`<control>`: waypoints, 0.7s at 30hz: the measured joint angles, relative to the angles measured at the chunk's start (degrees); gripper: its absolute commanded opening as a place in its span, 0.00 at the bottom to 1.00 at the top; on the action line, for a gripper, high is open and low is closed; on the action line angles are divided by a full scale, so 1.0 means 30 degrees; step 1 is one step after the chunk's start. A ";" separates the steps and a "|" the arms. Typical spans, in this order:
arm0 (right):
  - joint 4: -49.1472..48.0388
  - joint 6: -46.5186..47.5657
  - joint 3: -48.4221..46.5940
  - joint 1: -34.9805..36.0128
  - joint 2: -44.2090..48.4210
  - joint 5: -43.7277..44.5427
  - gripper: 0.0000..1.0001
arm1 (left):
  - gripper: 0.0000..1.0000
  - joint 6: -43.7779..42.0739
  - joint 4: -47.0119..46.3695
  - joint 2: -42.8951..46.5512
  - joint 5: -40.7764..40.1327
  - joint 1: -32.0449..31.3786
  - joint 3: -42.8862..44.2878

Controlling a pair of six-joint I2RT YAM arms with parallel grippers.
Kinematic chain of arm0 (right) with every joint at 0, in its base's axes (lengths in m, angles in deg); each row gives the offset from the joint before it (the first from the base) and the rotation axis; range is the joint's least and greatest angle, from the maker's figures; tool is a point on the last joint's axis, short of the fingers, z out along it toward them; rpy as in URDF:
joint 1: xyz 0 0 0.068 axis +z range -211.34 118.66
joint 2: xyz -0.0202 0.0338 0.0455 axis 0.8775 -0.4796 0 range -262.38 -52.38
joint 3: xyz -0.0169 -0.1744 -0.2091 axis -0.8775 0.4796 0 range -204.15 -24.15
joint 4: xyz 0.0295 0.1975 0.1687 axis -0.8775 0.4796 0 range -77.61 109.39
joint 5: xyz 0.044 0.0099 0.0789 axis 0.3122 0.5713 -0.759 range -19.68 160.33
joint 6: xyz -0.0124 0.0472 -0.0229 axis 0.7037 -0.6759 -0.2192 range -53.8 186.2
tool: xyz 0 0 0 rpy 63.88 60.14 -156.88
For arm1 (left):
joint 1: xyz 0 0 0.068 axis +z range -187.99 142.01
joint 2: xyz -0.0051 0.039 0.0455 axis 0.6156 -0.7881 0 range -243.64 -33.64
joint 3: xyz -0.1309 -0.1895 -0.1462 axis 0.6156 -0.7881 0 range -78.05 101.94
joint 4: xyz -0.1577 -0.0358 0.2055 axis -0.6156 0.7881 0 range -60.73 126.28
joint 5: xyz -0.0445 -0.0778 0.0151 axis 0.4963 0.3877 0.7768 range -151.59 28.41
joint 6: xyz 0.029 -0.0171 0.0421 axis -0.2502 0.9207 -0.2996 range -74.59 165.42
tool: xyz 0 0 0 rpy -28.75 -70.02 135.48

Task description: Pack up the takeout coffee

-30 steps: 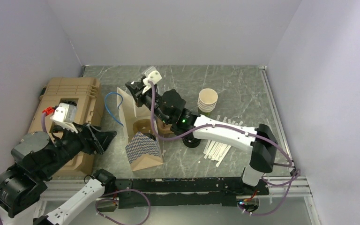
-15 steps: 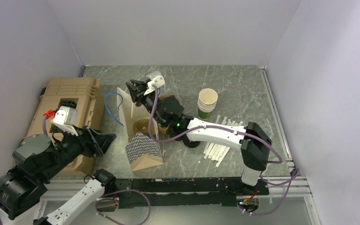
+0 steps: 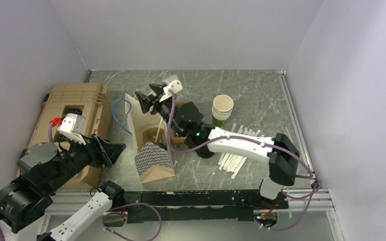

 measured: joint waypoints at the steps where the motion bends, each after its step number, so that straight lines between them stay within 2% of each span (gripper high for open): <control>1: 0.0226 0.0015 0.0066 0.0000 0.0328 0.0007 0.62 | 0.74 0.0007 0.0000 -0.0007 0.0029 0.0000 -0.0036; 14: 0.4779 0.1005 0.1122 0.0000 0.5865 0.0583 0.77 | 0.83 -0.0044 -0.0095 -0.0648 -0.0321 0.0000 -0.0044; 16: 0.5595 0.1180 0.1647 0.0000 0.6870 0.0860 0.78 | 0.87 -0.0160 -0.0080 -0.0962 -0.0466 0.0000 -0.0051; 18: 0.6295 0.1311 0.2142 -0.0007 0.7847 0.1107 0.80 | 0.98 -0.0233 -0.0080 -0.1231 -0.0561 0.0000 -0.0051; 21: 0.7497 0.1501 0.2630 -0.0007 0.9253 0.1625 0.80 | 0.99 -0.0408 -0.0109 -0.1421 -0.0882 0.0000 -0.0051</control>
